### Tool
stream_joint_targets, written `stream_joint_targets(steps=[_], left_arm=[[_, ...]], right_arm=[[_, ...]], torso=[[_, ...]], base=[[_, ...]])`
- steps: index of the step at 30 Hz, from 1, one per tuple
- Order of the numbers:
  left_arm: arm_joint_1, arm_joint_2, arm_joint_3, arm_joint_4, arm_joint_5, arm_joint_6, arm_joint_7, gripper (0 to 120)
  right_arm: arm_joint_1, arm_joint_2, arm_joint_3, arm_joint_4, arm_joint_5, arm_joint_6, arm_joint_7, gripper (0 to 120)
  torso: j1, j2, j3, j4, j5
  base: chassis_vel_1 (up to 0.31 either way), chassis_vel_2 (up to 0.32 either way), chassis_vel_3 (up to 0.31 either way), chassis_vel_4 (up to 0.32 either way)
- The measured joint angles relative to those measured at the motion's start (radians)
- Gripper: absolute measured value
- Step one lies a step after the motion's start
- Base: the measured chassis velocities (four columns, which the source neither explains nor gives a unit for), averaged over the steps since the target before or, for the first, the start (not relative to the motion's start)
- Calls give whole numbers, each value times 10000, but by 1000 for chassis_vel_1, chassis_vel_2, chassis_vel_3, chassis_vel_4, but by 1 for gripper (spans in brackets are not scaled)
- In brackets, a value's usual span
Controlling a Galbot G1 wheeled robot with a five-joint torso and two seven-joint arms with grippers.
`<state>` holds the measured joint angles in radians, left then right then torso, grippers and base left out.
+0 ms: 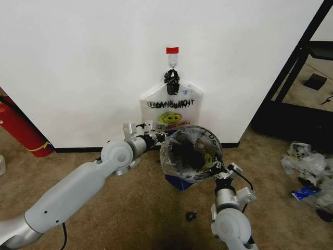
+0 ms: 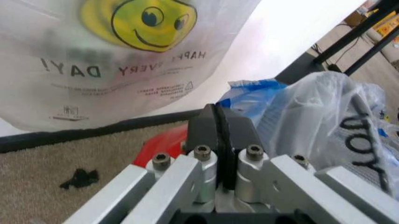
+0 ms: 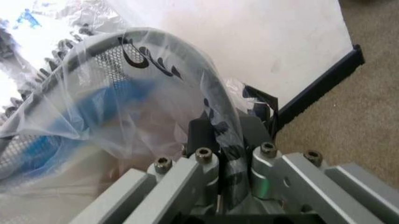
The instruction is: Pick up the garbage bag from the wall and place it over the trash bin.
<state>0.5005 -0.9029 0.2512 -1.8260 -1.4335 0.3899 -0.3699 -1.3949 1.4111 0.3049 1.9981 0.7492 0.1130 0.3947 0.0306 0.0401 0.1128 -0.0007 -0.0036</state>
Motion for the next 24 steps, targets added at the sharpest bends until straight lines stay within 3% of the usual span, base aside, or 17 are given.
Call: stream_joint_targets(steps=[10,24], left_arm=[[-367,-294,527,745,284,-52,-6,0],[-121,-26,245,597,487,186,45,0]], right_arm=[[-90,30,-76,283,214,-45,4,1],[13,53,-107,286,398,-90,96,1]], torso=[[0,0,0,-1,0],[0,0,0,1,0]], base=[[0,0,0,0],[0,0,0,0]])
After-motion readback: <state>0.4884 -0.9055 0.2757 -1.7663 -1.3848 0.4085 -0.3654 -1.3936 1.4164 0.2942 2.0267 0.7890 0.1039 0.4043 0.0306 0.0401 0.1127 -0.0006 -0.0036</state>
